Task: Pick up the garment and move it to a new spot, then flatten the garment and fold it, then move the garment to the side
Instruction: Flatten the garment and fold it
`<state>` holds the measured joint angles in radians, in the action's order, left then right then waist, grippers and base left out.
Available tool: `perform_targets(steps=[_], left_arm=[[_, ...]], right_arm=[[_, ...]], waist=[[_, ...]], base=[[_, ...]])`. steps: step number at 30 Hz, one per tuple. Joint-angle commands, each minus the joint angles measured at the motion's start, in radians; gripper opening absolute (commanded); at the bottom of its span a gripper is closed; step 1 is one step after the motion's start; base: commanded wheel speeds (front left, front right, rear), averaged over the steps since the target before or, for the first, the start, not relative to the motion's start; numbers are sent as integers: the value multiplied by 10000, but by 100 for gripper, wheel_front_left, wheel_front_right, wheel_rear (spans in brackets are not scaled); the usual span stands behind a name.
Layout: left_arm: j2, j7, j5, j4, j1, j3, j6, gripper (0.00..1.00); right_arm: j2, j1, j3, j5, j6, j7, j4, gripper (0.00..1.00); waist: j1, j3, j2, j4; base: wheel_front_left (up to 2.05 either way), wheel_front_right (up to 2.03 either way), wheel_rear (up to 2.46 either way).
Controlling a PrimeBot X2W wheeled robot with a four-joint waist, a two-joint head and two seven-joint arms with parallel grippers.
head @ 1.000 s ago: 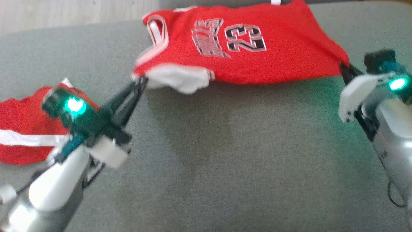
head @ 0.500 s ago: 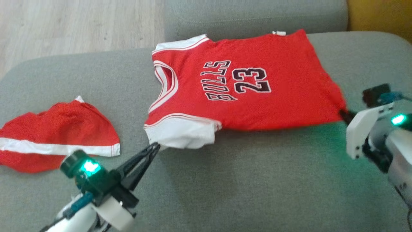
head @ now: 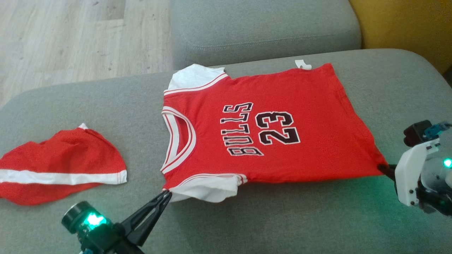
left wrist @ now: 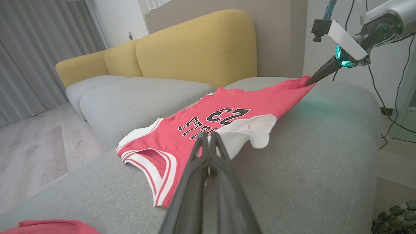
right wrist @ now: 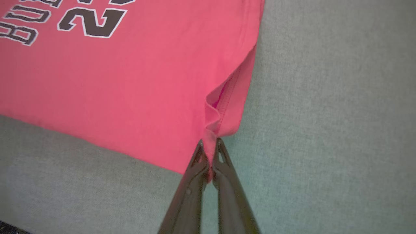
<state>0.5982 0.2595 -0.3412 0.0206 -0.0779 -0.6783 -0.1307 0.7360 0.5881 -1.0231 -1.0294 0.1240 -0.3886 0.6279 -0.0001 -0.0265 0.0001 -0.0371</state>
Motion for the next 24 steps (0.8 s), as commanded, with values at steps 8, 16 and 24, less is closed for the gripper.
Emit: perform_targets(steps=[8,16,24], left_arm=[[313,22,188,-532,-549,905,57,0],[224,22,310,-328,-1509,1117,31,0],[507,17,208,560,-3591,319,5,0]], right_arm=[[884,130,71,-525,67,-209,-916,0],[539,814,232,-206,67,-135,-680,0],[198,1848,328,240,67,-353,-44,0]], waist=[[1,96,-1,-181],[1,800,-1,-210],[1,1787,-1,-171]], base=[[0,0,0],[0,0,0],[0,0,0]])
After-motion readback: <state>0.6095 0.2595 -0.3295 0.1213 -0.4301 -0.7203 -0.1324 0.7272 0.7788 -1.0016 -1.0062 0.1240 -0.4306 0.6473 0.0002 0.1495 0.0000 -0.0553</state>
